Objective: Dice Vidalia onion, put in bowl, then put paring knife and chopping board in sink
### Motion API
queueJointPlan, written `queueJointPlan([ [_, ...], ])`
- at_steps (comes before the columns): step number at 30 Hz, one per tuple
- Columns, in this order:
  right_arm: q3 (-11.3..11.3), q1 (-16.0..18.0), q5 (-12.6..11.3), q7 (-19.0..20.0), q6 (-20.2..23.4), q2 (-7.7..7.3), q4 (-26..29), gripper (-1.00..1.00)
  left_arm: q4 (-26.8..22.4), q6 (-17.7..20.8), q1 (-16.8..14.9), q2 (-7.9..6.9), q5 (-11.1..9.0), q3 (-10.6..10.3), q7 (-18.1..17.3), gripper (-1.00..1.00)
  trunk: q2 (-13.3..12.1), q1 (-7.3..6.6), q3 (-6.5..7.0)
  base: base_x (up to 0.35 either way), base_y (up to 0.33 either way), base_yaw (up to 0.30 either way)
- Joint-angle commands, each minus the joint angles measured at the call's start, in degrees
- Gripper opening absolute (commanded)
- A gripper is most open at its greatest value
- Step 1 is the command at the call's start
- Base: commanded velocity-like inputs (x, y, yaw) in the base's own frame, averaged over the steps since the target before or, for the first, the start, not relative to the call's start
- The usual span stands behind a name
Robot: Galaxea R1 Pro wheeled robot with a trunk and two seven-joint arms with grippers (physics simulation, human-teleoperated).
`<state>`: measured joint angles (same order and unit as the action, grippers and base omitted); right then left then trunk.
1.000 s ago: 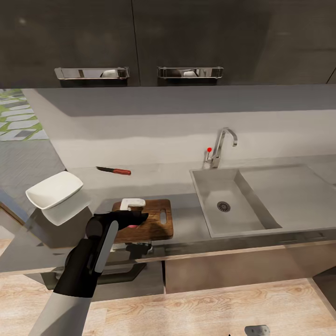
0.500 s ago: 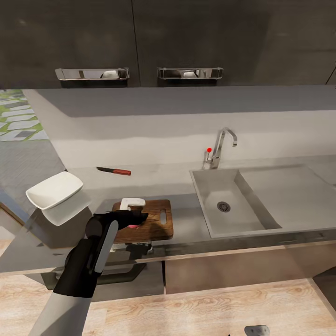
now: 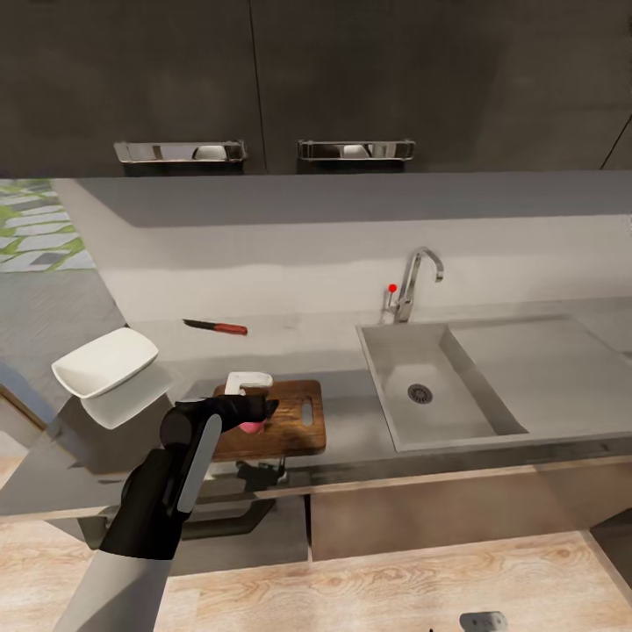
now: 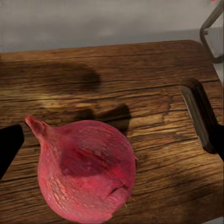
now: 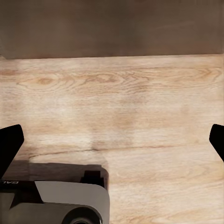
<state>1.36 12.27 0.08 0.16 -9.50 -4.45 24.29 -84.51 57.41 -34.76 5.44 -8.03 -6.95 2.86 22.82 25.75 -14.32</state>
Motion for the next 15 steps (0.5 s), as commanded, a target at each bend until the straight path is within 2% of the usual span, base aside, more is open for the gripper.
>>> queueJointPlan([
  [1,0.1,0.0,0.0,0.0,-0.2,-0.03,0.0,1.00,-0.1,0.3,0.0,0.01,-0.4,0.0,0.3,1.00,0.1,0.03,-0.01,0.000,0.000,0.000],
  [12,0.1,0.0,0.0,0.0,-0.2,-0.03,0.0,1.00,-0.5,0.3,0.0,0.01,-0.4,0.0,0.3,1.00,0.1,0.03,1.00,-0.002,0.000,0.000],
  [15,0.1,0.0,0.0,0.0,-0.2,-0.03,0.0,1.00,-0.6,0.3,0.0,0.01,-0.4,0.0,0.3,1.00,0.1,0.03,1.27,-0.147,0.000,0.000],
])
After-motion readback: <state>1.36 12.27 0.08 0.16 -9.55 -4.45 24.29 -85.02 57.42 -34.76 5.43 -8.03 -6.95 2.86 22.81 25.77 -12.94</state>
